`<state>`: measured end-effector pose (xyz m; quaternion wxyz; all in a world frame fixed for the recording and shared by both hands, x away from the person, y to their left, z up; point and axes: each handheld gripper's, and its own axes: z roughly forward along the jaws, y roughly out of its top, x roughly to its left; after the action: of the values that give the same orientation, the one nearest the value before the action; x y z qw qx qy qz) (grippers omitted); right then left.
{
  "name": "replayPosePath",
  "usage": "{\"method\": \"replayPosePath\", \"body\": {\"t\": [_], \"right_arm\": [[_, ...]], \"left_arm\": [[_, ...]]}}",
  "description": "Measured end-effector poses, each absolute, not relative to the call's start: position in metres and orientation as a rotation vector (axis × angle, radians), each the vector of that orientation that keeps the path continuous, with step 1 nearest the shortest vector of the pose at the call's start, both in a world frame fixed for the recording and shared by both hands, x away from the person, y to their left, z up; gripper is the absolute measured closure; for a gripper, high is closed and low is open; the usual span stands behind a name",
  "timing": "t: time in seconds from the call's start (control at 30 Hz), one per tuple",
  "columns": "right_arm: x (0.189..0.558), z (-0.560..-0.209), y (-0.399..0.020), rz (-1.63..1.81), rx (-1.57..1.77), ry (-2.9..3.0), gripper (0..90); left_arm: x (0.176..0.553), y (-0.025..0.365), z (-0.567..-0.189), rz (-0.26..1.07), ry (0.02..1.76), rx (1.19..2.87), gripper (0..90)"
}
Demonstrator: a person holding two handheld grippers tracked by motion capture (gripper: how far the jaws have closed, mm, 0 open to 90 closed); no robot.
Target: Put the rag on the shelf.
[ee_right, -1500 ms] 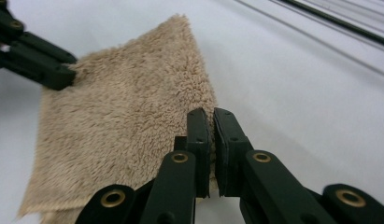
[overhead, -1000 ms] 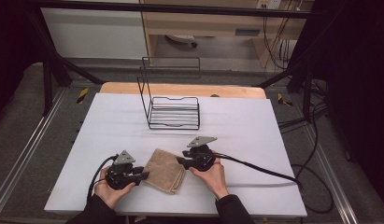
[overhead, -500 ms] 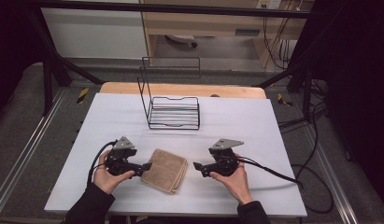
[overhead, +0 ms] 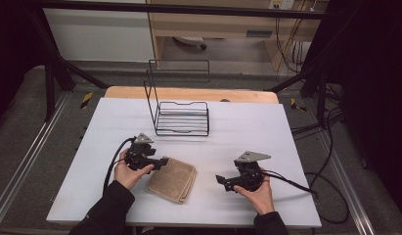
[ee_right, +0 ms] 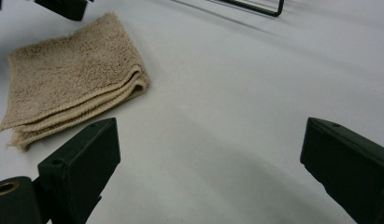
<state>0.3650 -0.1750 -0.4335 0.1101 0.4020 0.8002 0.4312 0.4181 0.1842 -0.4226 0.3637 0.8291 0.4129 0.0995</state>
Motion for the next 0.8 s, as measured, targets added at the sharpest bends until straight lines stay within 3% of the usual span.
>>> {"method": "replayPosePath", "body": {"t": [0.4, 0.8], "right_arm": [[0.366, -0.437, -0.171, 1.285, 1.194, 2.358, 6.8], [0.367, -0.438, -0.170, 1.284, 1.213, 2.370, 6.9]], "left_arm": [[0.425, 0.177, -0.439, 0.226, 1.078, 2.139, 63.0], [0.428, 0.177, -0.443, 0.164, 1.088, 2.139, 81.0]]}}
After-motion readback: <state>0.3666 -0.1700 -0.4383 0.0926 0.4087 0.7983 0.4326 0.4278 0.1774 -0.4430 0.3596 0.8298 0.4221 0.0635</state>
